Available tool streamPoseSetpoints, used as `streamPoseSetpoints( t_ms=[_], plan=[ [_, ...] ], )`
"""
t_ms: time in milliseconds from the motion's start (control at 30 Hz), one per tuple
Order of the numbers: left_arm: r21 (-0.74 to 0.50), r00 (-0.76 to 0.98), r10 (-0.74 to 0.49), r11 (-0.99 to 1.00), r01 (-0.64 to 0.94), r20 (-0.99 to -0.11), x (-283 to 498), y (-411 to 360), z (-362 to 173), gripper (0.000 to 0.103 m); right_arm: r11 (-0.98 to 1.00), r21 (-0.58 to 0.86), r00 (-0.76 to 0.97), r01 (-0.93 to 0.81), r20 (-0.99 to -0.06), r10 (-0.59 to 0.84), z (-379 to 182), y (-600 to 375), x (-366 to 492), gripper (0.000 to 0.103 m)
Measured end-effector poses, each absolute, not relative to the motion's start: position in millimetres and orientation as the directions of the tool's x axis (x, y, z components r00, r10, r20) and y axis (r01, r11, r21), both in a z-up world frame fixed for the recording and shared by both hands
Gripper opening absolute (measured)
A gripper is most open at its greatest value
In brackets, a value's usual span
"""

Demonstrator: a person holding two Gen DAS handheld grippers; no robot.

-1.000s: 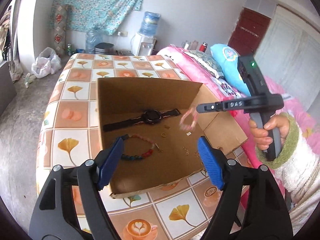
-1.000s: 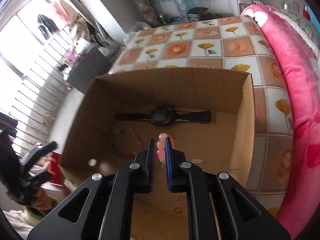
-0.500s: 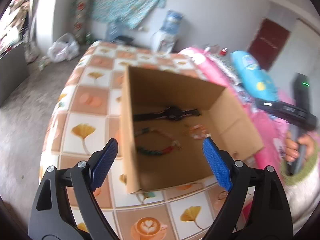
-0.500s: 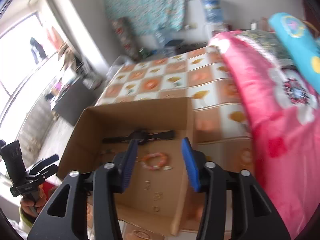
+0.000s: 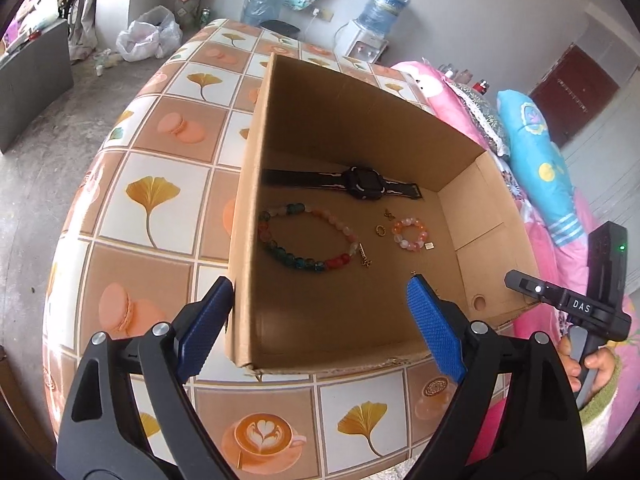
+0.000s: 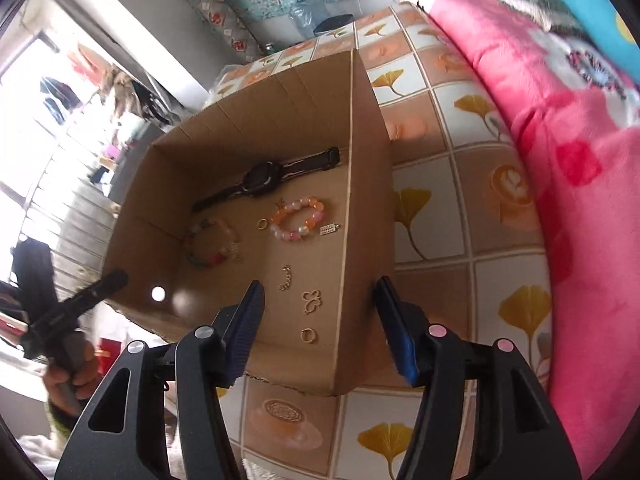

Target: Organize jewelry

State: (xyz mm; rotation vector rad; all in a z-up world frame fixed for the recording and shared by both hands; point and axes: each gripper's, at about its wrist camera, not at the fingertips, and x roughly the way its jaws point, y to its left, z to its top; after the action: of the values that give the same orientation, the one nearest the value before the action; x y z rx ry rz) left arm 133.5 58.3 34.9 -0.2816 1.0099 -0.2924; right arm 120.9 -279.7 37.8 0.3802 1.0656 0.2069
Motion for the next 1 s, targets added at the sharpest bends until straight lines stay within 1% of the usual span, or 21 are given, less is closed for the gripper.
streamPoseSetpoints(
  t_ms=[133,533,733,800,867,900,967,1000],
  plan=[
    [-0.331,0.497,-0.341,0.937,0.111,-0.798,126,54,37,0.084,0.917,0.397,0.478,0.035,-0.812,0.334,40,-276,113,0.057],
    [-0.35,0.49,-0.369,0.927,0.134,-0.79,70,61,40,0.084,0.898,0.435,0.498,0.071,-0.795,0.346,44,-276,44,0.057],
    [-0.291,0.521,-0.334,0.942,0.165,-0.785,60,55,32,0.085,0.886,0.456,0.522,0.084,-0.777,0.351,36,-281,38,0.057],
    [-0.291,0.538,-0.326,0.945,0.151,-0.777,52,56,32,0.085,0.891,0.445,0.542,0.09,-0.772,0.331,40,-280,33,0.057],
    [-0.263,0.575,-0.289,0.956,0.13,-0.765,42,58,36,0.085,0.902,0.423,0.57,0.092,-0.765,0.3,47,-279,26,0.059],
    [-0.236,0.598,-0.259,0.965,0.119,-0.759,36,57,38,0.086,0.91,0.403,0.595,0.099,-0.757,0.271,53,-280,19,0.062],
    [-0.198,0.629,-0.214,0.975,0.097,-0.747,23,58,43,0.086,0.921,0.372,0.641,0.114,-0.736,0.218,63,-281,5,0.065],
    [-0.191,0.642,-0.206,0.977,0.093,-0.738,15,58,47,0.086,0.929,0.35,0.675,0.122,-0.716,0.18,70,-280,-8,0.068]
  ],
)
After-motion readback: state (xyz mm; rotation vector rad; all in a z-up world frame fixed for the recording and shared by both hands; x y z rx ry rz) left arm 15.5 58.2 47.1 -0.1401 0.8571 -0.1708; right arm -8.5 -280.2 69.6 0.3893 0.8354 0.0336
